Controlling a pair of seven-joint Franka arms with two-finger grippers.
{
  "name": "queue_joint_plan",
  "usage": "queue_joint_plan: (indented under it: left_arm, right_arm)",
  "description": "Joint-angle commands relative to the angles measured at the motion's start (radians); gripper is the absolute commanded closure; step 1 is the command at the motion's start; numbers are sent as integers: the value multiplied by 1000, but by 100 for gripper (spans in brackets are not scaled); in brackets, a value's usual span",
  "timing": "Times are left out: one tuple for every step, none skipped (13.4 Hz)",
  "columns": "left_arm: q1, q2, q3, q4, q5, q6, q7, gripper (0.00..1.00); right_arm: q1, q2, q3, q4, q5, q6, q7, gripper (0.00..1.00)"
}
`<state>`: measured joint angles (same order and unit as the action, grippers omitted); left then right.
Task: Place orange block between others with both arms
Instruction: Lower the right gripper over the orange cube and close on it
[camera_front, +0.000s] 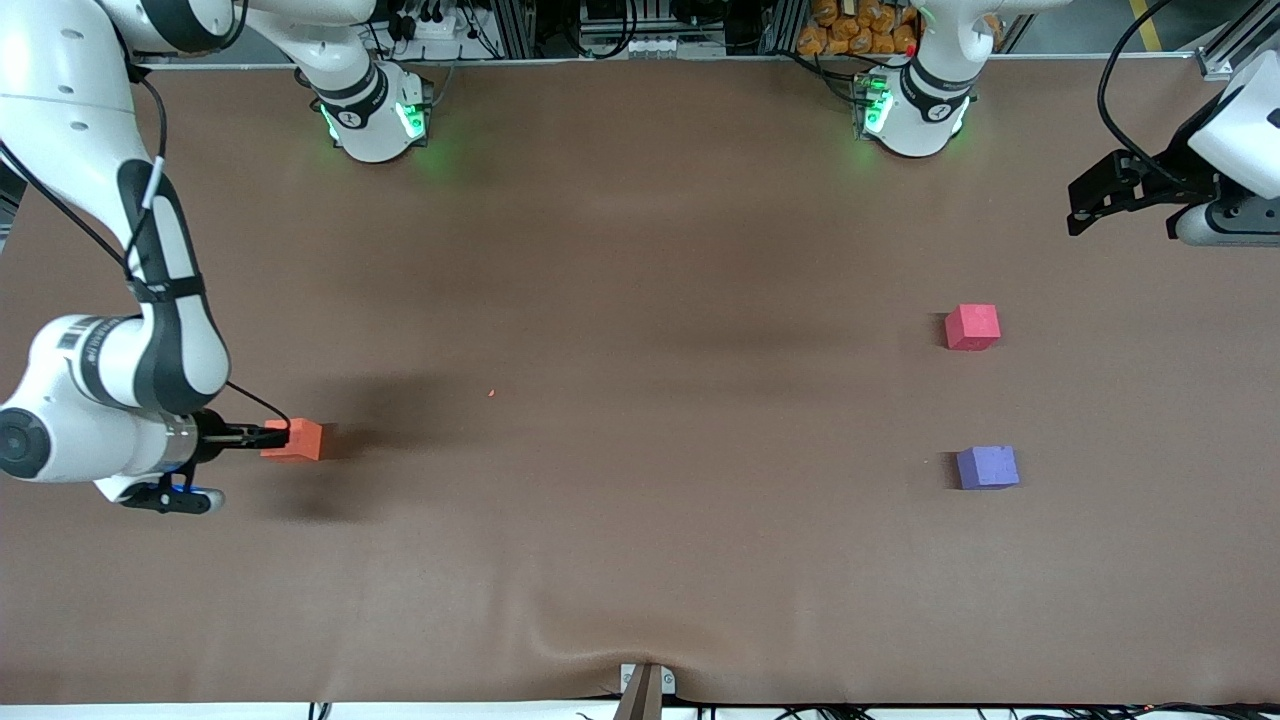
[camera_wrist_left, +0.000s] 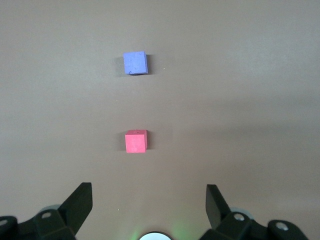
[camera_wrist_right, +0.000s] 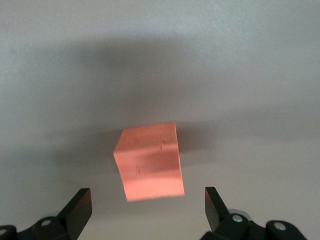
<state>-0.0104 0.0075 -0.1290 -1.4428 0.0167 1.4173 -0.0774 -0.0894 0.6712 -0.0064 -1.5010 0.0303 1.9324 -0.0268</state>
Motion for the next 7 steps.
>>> queue_joint_plan:
  left_arm:
    - [6,-3,-4,4,12,-12,8,0]
    - [7,-3,-4,5,12,-12,8,0]
    - [7,-3,-4,5,12,-12,8,0]
    - [9,-3,-4,5,12,-12,8,0]
    - [15,-3,-4,4,12,-12,10,0]
    - [16,-3,-4,4,11,-12,8,0]
    - [16,-3,-4,4,11,-12,10,0]
  right_arm:
    - [7,18,3,-19,-4,65,-97,0]
    - [13,19,3,-39,-6,104,-123,0]
    - [16,19,3,-56,-6,134,-134,0]
    - [20,21,2,-67,-6,141,-134,0]
    - [20,24,2,-70,-6,143,-134,0]
    - [20,30,3,-68,-7,143,-134,0]
    - [17,31,2,-68,-7,143,-136,0]
